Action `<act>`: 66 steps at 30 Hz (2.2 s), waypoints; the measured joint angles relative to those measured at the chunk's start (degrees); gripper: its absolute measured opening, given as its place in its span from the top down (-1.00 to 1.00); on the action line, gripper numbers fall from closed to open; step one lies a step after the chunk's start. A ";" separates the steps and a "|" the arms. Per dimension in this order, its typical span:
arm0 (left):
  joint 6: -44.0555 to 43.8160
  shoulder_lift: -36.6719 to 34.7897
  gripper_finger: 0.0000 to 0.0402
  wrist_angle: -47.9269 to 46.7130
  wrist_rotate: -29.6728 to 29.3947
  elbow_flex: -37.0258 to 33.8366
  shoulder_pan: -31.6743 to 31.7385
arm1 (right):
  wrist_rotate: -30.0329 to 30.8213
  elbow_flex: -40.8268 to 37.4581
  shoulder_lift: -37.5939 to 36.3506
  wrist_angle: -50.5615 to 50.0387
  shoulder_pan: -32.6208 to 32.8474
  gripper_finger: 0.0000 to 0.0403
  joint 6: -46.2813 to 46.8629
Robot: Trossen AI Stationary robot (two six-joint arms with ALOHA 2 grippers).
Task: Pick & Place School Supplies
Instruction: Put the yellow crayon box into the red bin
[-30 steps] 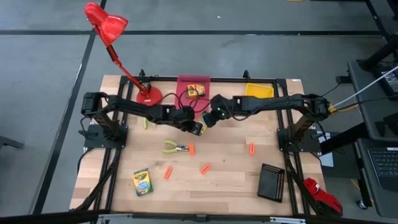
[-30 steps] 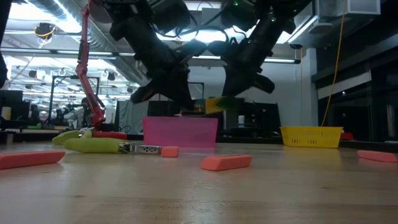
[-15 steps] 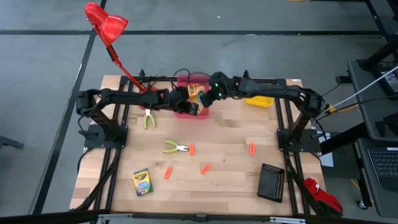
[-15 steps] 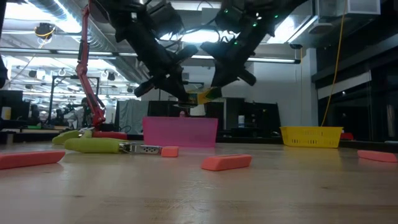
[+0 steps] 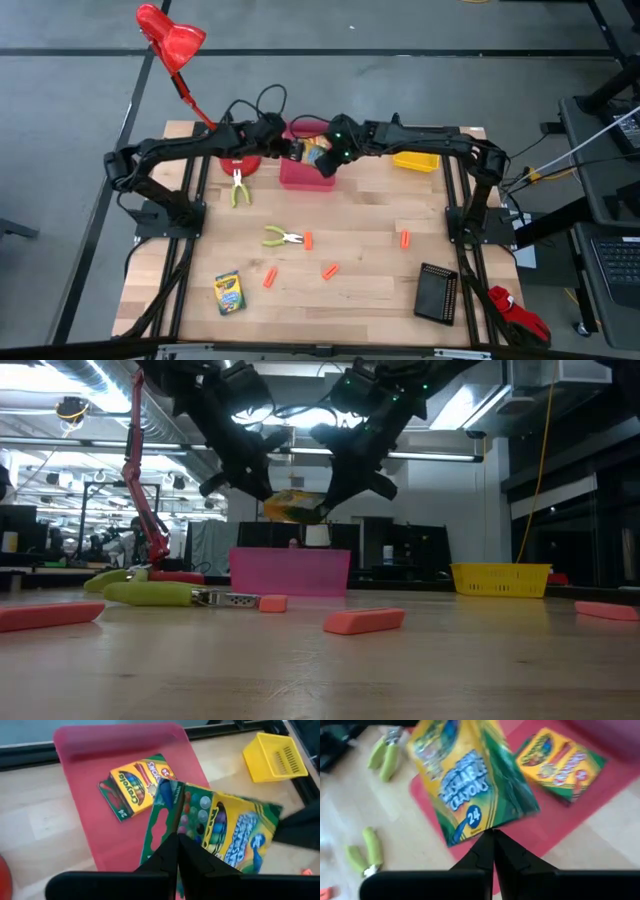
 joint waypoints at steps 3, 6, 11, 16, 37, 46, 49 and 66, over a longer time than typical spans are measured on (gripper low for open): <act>0.27 -0.72 0.98 -0.41 0.98 -0.02 -0.07 | 2.07 0.03 0.00 -0.84 0.01 0.93 0.27; 0.29 -0.73 0.98 -1.06 1.04 -0.10 -0.40 | 2.83 0.03 -0.02 -0.79 0.06 0.93 0.47; 0.29 -0.44 0.99 -2.61 0.41 -0.17 -0.66 | 3.46 0.03 -0.02 -1.61 -0.07 0.93 1.16; 1.80 -1.11 0.98 -10.10 -0.45 -0.24 -0.77 | 4.09 0.03 -0.04 -5.50 0.47 0.93 1.34; -21.40 -19.49 0.90 -50.68 11.64 -0.39 -40.03 | 4.96 -0.06 -2.75 -8.43 23.85 0.93 11.37; -44.57 -12.12 0.61 -45.61 9.45 -0.42 -59.63 | 10.66 -0.06 -6.80 -8.80 24.12 0.93 12.05; -46.55 -6.34 0.53 -43.09 11.05 -0.42 -62.91 | 11.37 -0.06 -8.14 -8.94 24.23 0.93 11.71; -69.91 12.34 0.63 -23.99 13.98 -0.44 -75.43 | 14.43 -0.10 -13.21 -14.25 28.29 0.93 11.66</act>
